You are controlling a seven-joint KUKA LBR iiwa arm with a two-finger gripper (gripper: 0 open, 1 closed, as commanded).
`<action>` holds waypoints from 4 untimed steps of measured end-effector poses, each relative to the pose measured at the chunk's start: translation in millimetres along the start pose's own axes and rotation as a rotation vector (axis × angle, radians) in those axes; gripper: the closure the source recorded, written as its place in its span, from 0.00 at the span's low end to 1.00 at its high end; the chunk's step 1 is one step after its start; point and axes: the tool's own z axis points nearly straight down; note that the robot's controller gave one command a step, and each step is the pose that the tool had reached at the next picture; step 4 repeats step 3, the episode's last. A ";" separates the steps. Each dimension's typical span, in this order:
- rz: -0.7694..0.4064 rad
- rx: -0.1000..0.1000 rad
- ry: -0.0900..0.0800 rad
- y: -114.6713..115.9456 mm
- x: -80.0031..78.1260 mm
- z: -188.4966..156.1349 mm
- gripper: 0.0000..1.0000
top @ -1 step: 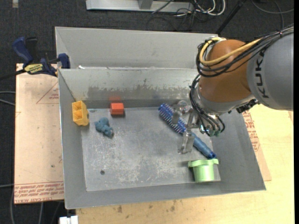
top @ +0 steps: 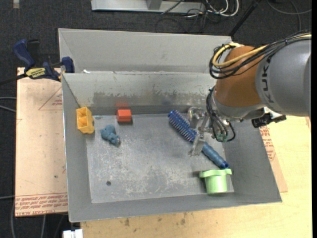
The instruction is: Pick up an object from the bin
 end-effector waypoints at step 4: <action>0.043 -0.003 -0.011 -20.4 -17.7 -130.9 1.00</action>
Offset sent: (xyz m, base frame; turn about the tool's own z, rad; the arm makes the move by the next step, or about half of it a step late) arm 0.0327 -0.0167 -0.0592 0.0026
